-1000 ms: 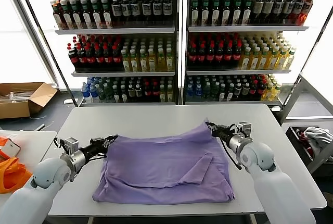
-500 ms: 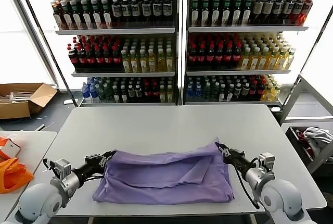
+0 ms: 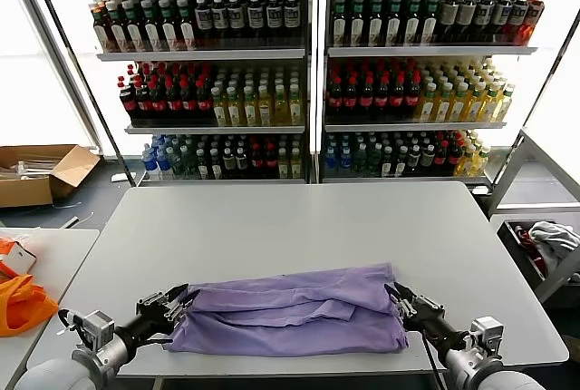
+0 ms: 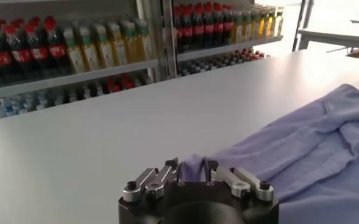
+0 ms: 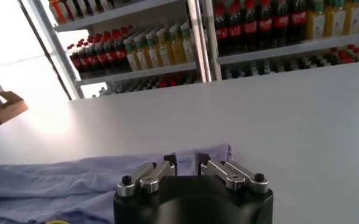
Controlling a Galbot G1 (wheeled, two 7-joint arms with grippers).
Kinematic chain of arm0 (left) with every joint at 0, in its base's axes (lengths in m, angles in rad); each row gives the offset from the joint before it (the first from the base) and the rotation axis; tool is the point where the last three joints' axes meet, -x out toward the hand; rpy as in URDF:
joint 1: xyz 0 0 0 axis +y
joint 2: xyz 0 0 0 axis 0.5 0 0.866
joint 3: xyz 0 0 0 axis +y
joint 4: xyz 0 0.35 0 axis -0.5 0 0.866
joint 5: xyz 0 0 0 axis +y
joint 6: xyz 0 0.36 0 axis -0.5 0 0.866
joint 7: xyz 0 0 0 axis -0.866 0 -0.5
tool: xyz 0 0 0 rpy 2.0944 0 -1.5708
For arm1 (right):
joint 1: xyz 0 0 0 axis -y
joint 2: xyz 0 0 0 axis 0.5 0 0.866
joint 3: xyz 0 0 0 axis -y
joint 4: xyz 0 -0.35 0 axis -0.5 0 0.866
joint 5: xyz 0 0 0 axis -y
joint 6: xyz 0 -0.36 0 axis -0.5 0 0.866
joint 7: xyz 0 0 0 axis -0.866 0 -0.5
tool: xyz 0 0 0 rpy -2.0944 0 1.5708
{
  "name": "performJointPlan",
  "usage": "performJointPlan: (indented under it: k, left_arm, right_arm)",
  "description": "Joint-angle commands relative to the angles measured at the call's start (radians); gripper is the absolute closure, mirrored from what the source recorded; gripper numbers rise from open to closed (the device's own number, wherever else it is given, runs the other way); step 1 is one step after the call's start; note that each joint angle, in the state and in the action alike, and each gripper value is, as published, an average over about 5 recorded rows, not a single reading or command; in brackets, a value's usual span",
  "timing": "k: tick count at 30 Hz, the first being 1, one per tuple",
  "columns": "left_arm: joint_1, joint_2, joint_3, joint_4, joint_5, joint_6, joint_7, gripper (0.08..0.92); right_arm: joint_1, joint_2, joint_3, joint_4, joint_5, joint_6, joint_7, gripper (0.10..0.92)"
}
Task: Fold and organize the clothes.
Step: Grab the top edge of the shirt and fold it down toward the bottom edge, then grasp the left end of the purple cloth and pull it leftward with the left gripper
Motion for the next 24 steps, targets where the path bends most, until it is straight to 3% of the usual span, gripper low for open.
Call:
performJointPlan:
  k: [1, 6, 13, 24]
  left_arm:
    - [0.090, -0.058, -0.098, -0.113, -0.002, -0.031, -0.121, 0.557]
    - [0.095, -0.192, -0.006, -0.089, 0.043, -0.110, -0.290, 0.410]
    - [0.097, -0.352, 0.085, -0.048, 0.156, -0.127, -0.415, 0.220]
    - [0.036, -0.379, 0.147, -0.006, 0.165, -0.067, -0.498, 0.177]
  right_arm:
    - [-0.076, 0.020, 0.079, 0.044, -0.142, 0.237, -0.053, 0.552]
    - [-0.073, 0.043, 0.079, 0.013, -0.208, 0.409, -0.050, 0.413]
    - [-0.087, 0.067, 0.080, -0.005, -0.212, 0.460, -0.032, 0.237]
    - [-0.110, 0.095, 0.057, 0.001, -0.230, 0.458, -0.025, 0.202]
